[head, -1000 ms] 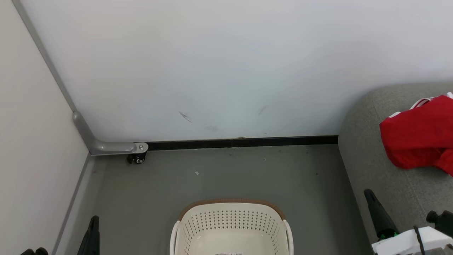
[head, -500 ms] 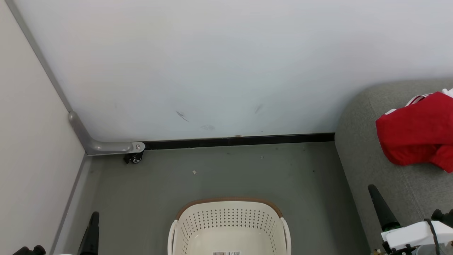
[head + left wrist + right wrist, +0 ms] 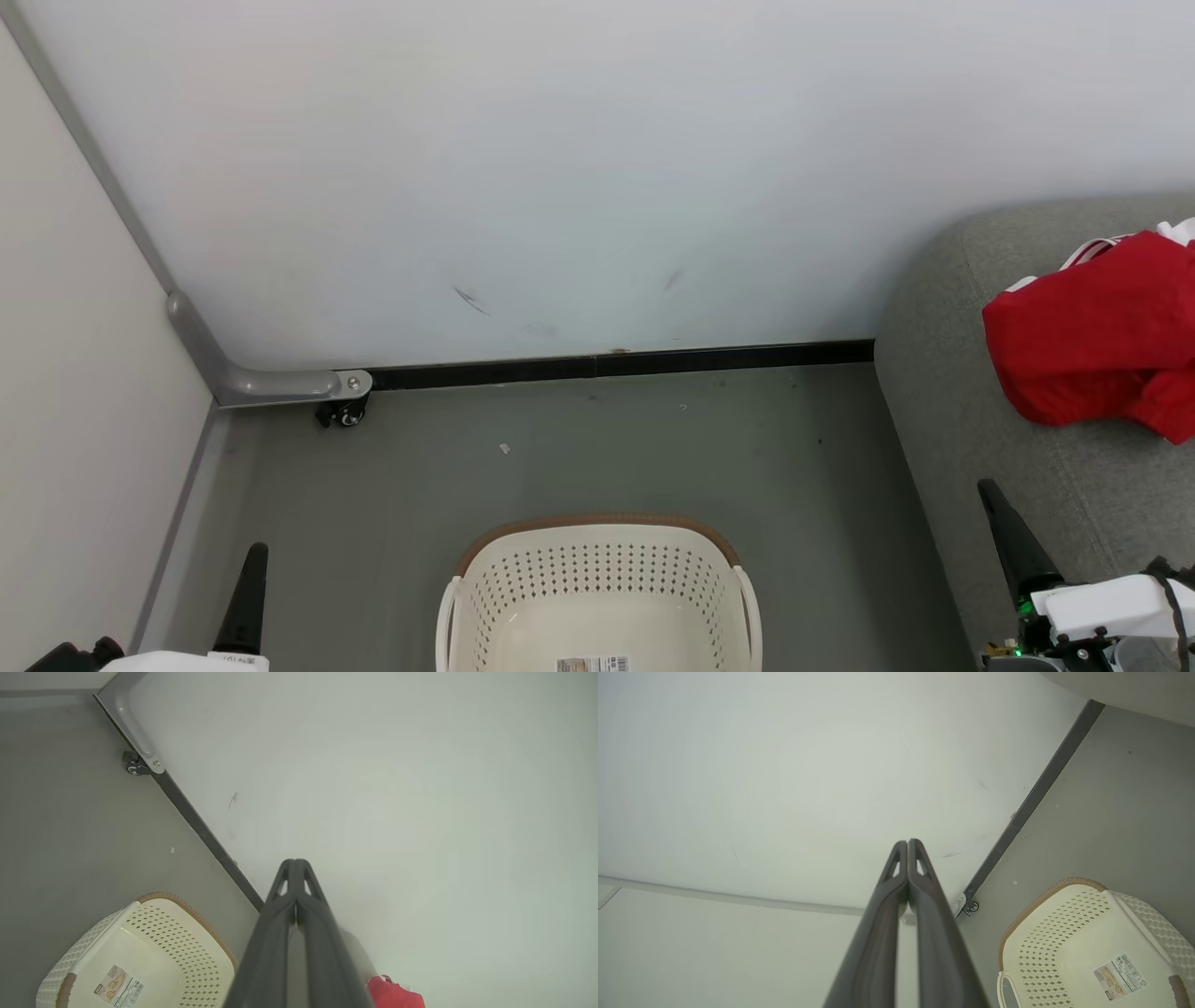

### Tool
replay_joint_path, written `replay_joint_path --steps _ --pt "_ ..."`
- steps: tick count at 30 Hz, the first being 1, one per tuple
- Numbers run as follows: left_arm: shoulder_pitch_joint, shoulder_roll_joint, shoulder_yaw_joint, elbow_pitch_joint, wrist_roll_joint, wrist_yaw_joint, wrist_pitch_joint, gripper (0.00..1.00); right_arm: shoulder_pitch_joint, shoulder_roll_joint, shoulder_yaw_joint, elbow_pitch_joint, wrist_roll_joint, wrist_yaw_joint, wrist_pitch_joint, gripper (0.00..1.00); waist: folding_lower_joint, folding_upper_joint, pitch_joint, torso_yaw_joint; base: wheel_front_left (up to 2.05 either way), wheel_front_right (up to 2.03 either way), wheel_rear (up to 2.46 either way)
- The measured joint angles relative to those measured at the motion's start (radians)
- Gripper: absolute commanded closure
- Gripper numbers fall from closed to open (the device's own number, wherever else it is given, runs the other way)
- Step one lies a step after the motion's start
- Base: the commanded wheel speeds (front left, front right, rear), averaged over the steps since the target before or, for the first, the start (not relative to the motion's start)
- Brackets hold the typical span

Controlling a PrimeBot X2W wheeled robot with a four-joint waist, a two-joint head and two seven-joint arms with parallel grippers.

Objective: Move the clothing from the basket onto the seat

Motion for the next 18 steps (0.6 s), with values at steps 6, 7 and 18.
replay_joint_path --steps 6,7,18 --pt "-0.020 -0.004 0.007 0.018 -0.070 -0.009 0.021 1.00 -0.001 0.002 -0.011 0.014 0.086 0.000 0.015 1.00 -0.0003 0.0000 0.004 -0.006 0.00 0.00 0.00" --pt "-0.022 -0.005 0.009 0.020 -0.086 -0.009 0.025 1.00 -0.002 0.003 -0.013 0.016 0.101 0.000 0.019 1.00 -0.0003 0.0000 0.005 -0.007 0.00 0.00 0.00" --pt "-0.060 -0.015 0.024 0.056 -0.229 -0.027 0.066 1.00 -0.027 0.011 -0.033 0.047 0.275 0.000 0.052 1.00 -0.0005 0.0000 0.012 -0.019 0.00 0.00 0.00"
